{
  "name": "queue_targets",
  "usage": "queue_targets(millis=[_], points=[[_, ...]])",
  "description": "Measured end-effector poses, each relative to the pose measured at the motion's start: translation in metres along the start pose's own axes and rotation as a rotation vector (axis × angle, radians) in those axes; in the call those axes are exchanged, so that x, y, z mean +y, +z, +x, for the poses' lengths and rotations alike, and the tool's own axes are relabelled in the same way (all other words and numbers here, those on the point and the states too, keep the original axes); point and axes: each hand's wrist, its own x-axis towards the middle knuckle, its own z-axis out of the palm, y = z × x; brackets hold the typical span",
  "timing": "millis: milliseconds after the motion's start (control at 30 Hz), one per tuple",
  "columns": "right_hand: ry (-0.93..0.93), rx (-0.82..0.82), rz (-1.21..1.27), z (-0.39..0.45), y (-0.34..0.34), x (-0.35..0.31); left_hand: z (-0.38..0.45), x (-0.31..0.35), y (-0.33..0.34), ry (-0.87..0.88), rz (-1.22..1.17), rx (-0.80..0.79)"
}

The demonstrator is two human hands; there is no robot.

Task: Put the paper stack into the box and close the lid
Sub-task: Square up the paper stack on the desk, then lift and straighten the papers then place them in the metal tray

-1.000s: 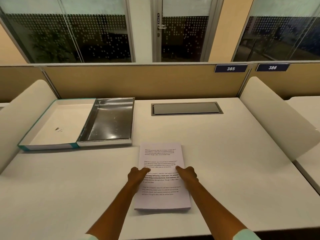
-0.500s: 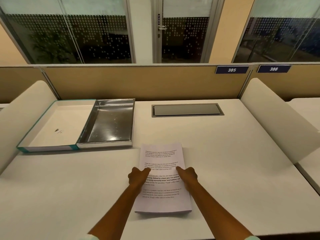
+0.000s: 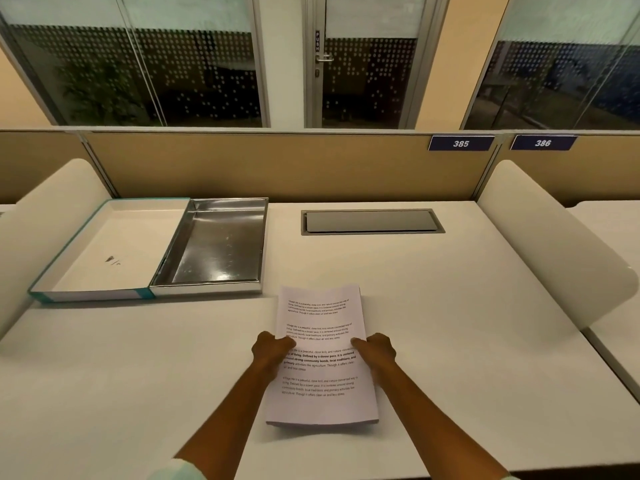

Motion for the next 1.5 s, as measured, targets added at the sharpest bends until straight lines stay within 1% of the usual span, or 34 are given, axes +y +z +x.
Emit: queue_targets(millis=[133, 333, 500, 567, 667, 767, 933, 1067, 1300, 1500], points=[[0.001, -0.002, 0.037, 0.001, -0.003, 0.004, -0.002, 0.002, 0.004, 0.038, -0.003, -0.027], [0.023, -0.013, 0.099, 0.009, -0.008, 0.009, 0.001, 0.000, -0.002, 0.107, 0.159, 0.023], [0.009, -0.061, 0.068, 0.009, -0.009, 0.006, 0.005, -0.009, -0.010, 0.014, 0.026, -0.011], [-0.018, -0.058, 0.062, 0.008, -0.009, 0.008, 0.006, -0.013, -0.009, 0.026, 0.009, -0.048], [-0.096, 0.000, 0.042, 0.005, -0.010, 0.009, -0.002, -0.018, -0.005, 0.112, -0.042, -0.052], [-0.197, 0.055, 0.069, -0.001, -0.015, 0.005, -0.010, -0.014, -0.004, 0.255, -0.079, -0.032], [-0.401, 0.091, 0.208, -0.015, -0.037, -0.013, -0.024, 0.013, -0.008, 0.453, -0.145, -0.008], [-0.540, 0.083, 0.268, -0.024, -0.051, -0.026, -0.037, 0.029, -0.011, 0.575, -0.211, 0.007], [-0.633, 0.075, 0.319, -0.038, -0.052, -0.018, -0.047, 0.023, -0.015, 0.727, -0.229, 0.046], [-0.647, 0.020, 0.316, -0.044, -0.048, 0.011, -0.047, -0.003, -0.025, 0.765, -0.225, 0.010]])
